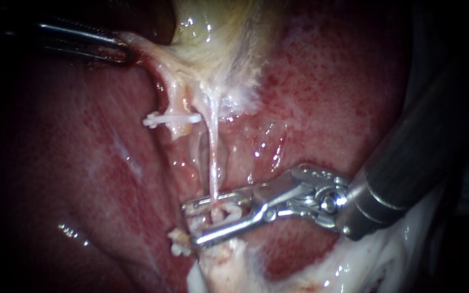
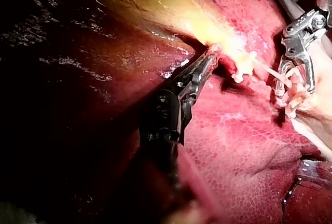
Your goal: Clipping first clip right tube
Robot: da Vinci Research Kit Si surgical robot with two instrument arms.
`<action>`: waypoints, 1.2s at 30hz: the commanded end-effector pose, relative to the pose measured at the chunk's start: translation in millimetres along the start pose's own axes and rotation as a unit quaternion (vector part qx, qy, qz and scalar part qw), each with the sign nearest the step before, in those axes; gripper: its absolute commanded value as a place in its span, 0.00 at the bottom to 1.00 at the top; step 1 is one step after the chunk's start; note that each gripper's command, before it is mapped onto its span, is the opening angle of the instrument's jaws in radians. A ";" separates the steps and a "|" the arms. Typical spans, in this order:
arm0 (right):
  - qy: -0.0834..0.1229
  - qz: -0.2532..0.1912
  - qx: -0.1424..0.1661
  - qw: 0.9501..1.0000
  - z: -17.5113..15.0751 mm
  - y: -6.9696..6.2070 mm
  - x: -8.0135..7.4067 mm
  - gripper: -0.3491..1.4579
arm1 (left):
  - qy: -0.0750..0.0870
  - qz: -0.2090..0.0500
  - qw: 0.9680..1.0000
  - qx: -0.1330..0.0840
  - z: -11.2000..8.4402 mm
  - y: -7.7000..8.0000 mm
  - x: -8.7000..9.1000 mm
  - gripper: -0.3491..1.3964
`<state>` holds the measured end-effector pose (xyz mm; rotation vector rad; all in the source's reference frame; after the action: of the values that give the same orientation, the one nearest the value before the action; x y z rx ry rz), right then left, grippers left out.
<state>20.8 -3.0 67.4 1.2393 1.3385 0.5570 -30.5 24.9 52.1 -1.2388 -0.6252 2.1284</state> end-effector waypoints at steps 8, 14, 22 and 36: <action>-0.005 0.004 0.010 1.000 0.4 -2.1 0.6 0.45 | 0.000 0.000 1.000 0.000 0.1 0.0 0.0 0.00; -0.007 0.006 0.015 1.000 0.4 -3.5 0.8 0.42 | 0.000 0.000 1.000 0.000 0.0 0.0 -0.1 0.00; -0.003 0.012 0.010 1.000 -0.4 -3.3 1.1 0.29 | 0.000 0.000 1.000 0.000 0.1 0.0 -0.1 0.00; -0.004 0.028 0.010 1.000 -0.8 -3.1 1.2 0.00 | 0.000 0.000 1.000 0.000 0.0 0.0 0.0 0.00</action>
<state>19.1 -2.8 64.4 1.2957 1.3065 0.5799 -30.5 24.9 52.2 -1.2380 -0.6246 2.1282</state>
